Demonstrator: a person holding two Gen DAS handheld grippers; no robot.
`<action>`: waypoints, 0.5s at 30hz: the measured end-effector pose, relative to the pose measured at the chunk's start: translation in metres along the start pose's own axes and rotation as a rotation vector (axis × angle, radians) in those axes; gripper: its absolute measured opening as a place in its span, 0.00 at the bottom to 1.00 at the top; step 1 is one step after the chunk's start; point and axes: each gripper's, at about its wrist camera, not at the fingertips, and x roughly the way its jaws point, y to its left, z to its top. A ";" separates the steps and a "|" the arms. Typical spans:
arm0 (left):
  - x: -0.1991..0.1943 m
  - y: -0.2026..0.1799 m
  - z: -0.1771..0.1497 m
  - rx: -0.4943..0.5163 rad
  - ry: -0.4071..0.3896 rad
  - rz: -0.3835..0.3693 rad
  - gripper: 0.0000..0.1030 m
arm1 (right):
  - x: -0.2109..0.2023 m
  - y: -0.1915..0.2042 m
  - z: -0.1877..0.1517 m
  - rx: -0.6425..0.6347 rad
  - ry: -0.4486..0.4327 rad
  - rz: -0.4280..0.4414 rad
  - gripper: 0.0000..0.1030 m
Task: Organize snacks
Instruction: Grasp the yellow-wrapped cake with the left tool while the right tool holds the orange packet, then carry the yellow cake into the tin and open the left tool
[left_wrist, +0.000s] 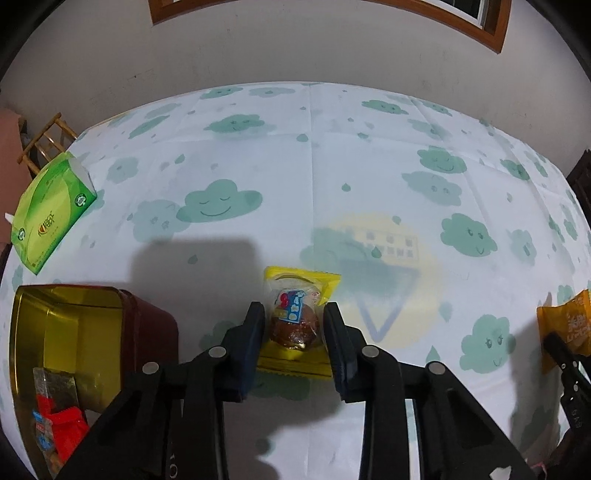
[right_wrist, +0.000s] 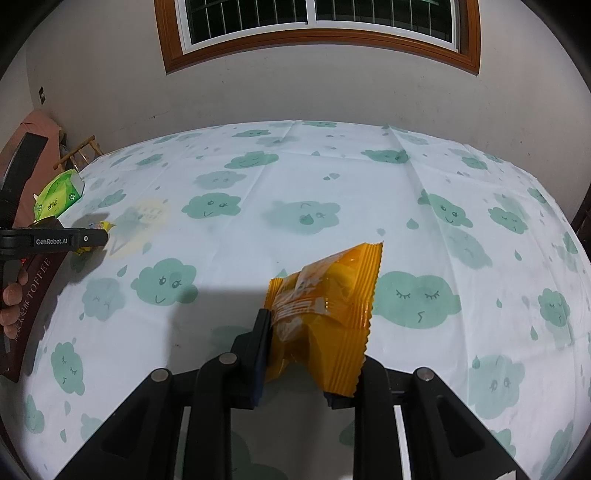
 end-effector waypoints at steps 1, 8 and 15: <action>-0.001 0.000 0.000 0.001 -0.001 -0.002 0.26 | 0.000 0.000 0.000 0.000 0.000 0.000 0.23; -0.023 -0.005 -0.008 0.015 -0.022 -0.013 0.24 | 0.001 0.001 0.000 -0.008 0.001 -0.010 0.23; -0.054 -0.009 -0.025 0.020 -0.036 -0.038 0.24 | 0.001 0.003 0.000 -0.016 0.002 -0.021 0.23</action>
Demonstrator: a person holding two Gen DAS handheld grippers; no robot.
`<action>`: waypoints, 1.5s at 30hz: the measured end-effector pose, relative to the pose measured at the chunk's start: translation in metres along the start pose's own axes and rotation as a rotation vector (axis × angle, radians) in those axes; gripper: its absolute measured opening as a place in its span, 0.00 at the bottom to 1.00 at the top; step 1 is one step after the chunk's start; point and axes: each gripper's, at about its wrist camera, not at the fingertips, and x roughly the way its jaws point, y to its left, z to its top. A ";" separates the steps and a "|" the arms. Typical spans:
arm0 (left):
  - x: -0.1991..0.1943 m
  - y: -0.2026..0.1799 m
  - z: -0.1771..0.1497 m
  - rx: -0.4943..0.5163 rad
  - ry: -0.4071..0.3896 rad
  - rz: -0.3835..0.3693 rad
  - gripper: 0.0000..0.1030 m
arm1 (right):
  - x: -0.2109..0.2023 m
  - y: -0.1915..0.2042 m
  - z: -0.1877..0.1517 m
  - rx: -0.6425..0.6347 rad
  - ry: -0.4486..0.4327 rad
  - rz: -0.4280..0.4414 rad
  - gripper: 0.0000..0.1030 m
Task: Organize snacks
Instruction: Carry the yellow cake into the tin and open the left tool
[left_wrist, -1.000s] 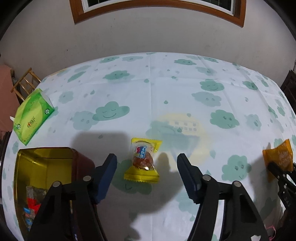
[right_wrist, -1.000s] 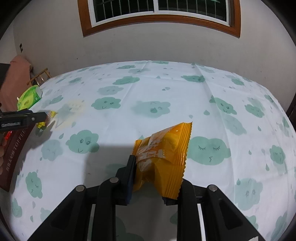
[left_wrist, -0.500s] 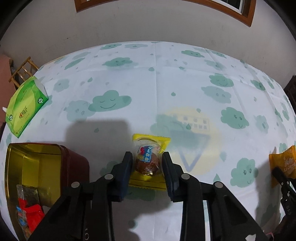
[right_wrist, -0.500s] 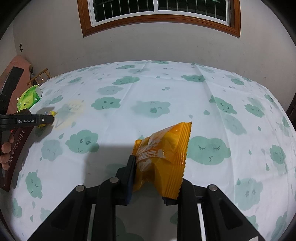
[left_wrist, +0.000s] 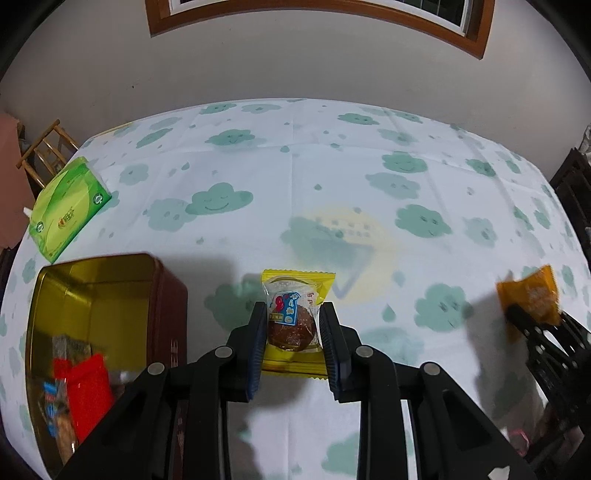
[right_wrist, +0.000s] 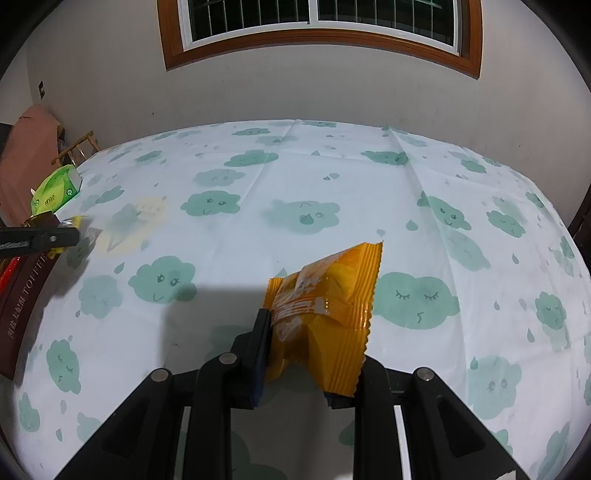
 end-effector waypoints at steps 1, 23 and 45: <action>-0.003 -0.001 -0.002 0.000 0.001 0.000 0.24 | 0.000 0.000 0.000 -0.001 0.000 -0.001 0.23; -0.110 0.051 -0.047 -0.007 -0.057 0.037 0.24 | 0.001 0.003 0.001 -0.021 0.003 -0.025 0.23; -0.093 0.160 -0.082 -0.123 0.028 0.141 0.24 | 0.001 0.004 0.001 -0.023 0.003 -0.027 0.23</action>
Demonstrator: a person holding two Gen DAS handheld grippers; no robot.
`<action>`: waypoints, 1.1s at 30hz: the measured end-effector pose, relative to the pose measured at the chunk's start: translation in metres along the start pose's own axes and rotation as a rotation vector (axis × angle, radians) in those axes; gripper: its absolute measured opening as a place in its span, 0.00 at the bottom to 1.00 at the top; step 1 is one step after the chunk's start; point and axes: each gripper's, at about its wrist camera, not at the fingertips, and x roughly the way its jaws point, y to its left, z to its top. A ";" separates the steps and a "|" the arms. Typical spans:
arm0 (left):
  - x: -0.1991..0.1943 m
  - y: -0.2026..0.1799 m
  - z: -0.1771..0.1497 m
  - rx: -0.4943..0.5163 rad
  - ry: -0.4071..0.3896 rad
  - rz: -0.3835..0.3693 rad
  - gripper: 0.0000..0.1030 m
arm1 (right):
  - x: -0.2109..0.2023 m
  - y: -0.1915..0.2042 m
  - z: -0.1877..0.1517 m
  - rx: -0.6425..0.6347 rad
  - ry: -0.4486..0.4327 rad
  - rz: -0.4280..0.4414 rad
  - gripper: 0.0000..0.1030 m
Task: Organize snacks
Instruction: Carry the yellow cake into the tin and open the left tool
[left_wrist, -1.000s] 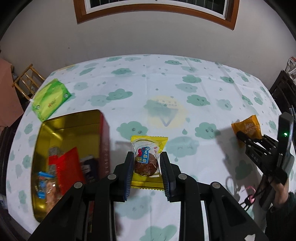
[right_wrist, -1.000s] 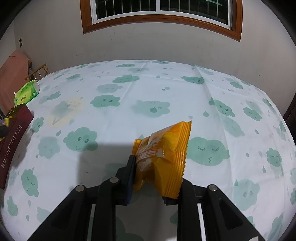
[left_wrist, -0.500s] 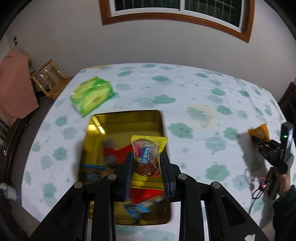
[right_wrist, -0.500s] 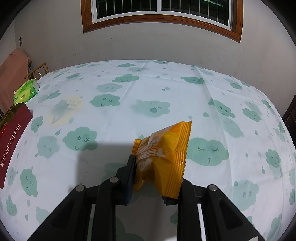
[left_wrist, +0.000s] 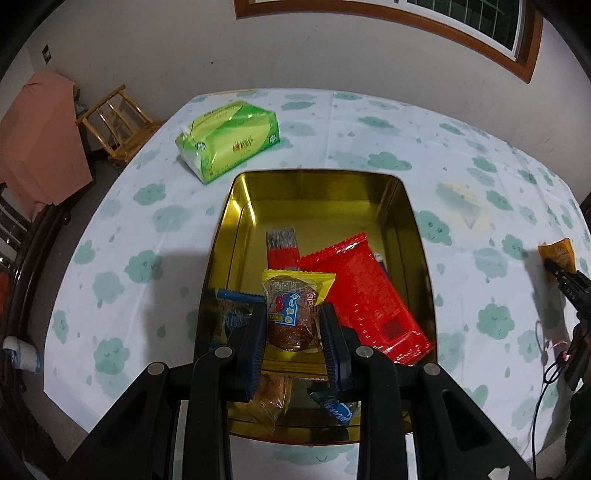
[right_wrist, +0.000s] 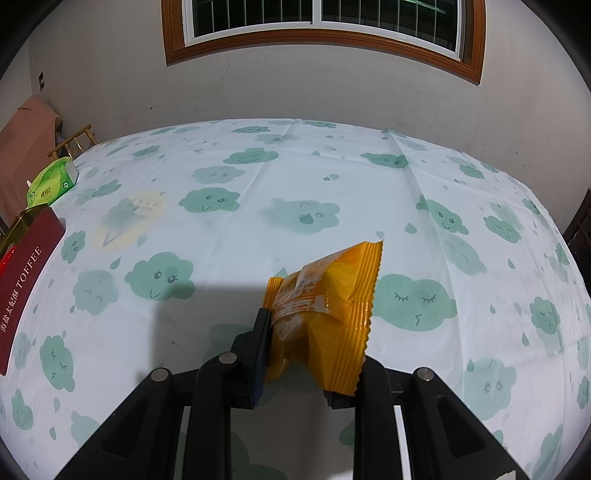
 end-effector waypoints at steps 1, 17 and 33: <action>0.002 0.000 -0.001 0.000 0.002 0.000 0.24 | 0.000 0.000 0.000 0.000 0.000 0.000 0.23; 0.021 -0.002 -0.007 0.000 0.029 0.003 0.25 | 0.000 0.000 0.000 -0.001 0.000 -0.001 0.23; 0.025 -0.011 -0.006 0.039 0.025 0.039 0.28 | 0.000 0.000 0.000 -0.002 0.000 -0.002 0.23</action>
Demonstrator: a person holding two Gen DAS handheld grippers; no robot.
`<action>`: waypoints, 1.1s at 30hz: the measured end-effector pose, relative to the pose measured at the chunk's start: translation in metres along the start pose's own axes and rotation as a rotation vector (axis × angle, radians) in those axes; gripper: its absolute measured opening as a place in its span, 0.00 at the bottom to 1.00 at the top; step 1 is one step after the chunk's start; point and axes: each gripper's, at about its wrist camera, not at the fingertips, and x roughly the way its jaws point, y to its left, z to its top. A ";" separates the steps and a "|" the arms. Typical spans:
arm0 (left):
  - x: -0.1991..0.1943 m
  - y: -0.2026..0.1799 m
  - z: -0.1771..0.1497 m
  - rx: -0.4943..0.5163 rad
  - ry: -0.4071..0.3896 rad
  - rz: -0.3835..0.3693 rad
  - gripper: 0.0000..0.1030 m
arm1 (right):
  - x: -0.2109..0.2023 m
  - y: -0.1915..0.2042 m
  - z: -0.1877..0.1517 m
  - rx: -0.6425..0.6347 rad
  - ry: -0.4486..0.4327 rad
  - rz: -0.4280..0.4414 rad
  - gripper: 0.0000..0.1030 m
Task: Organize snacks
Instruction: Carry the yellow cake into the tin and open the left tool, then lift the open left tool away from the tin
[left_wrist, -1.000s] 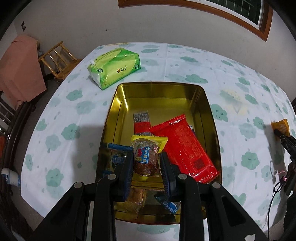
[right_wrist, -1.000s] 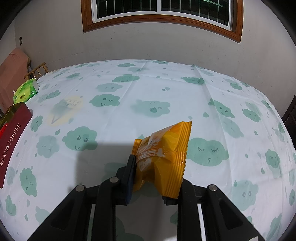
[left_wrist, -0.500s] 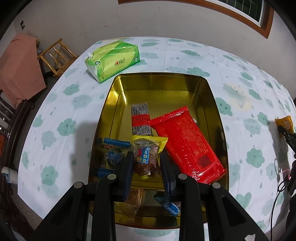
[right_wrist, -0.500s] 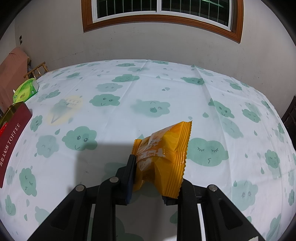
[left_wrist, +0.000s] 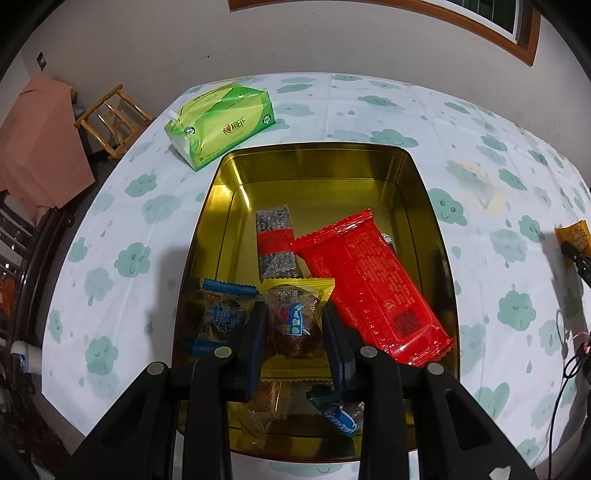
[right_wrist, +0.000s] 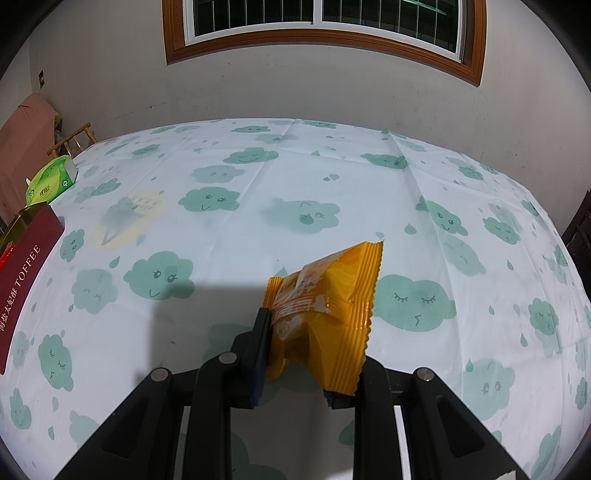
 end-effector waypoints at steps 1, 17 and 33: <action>0.000 0.000 0.000 0.002 0.000 0.002 0.28 | 0.000 0.000 0.000 0.000 0.000 0.000 0.23; -0.020 -0.004 0.004 0.004 -0.049 0.012 0.42 | 0.000 0.000 0.000 -0.002 0.000 -0.002 0.23; -0.050 -0.006 0.000 0.013 -0.133 0.060 0.56 | 0.000 -0.001 0.000 -0.004 -0.001 -0.005 0.23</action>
